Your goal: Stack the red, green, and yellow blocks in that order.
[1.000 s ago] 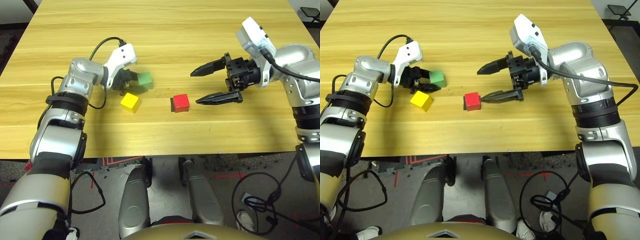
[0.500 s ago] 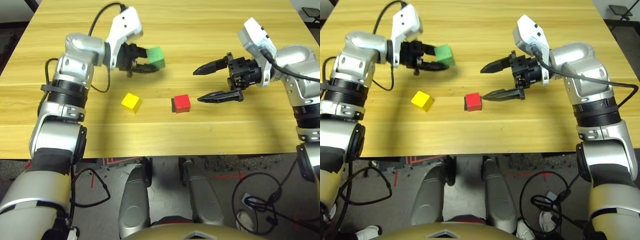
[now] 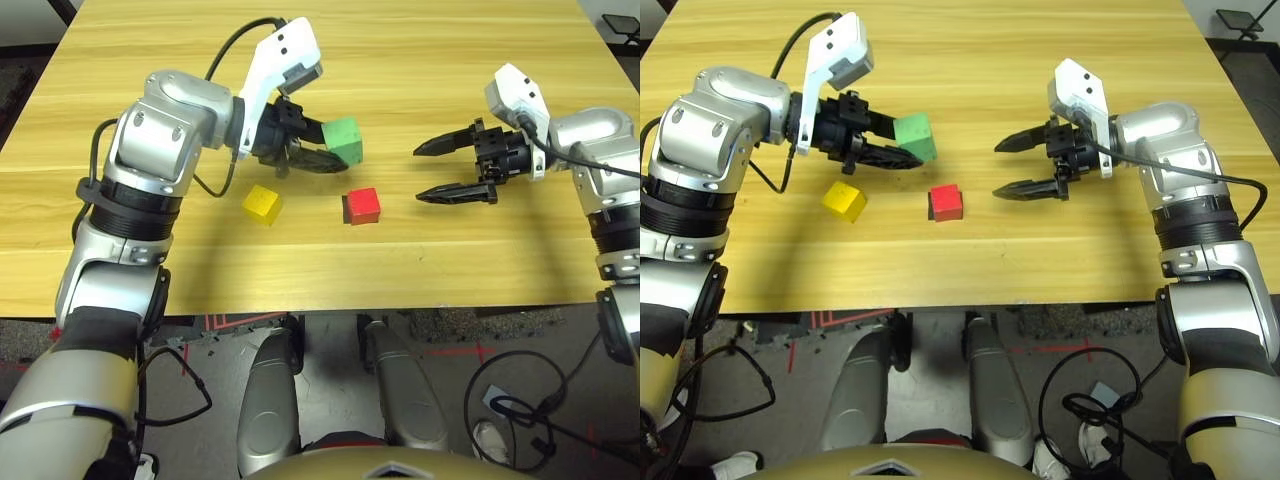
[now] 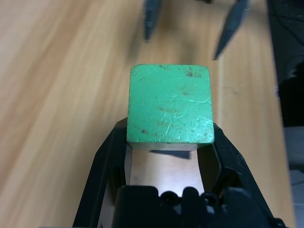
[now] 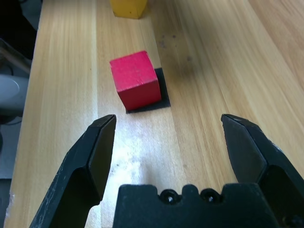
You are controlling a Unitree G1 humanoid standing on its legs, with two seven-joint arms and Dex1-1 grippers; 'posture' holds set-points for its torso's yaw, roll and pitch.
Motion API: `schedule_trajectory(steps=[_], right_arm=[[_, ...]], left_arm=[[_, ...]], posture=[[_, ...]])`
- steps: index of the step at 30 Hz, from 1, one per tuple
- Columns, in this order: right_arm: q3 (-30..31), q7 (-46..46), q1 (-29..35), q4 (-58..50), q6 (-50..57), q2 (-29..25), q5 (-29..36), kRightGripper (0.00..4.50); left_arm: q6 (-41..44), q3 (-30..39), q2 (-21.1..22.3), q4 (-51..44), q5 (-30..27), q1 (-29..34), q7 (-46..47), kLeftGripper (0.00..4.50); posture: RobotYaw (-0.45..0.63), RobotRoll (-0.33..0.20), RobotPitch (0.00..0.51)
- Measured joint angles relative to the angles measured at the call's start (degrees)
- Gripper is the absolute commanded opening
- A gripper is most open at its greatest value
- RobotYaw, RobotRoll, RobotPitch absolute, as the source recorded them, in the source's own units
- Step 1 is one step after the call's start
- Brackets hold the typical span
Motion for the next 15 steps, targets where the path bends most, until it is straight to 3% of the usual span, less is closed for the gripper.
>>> schedule_trajectory(steps=[15], right_arm=[[-1.35, -0.56, 2.08, -4.74, 2.48, 0.00, 0.19, 4.50]], left_arm=[[-0.33, -5.97, -1.22, -4.24, -0.48, 4.96, 2.32, 2.09]], posture=[[-0.09, -0.068, 0.294]])
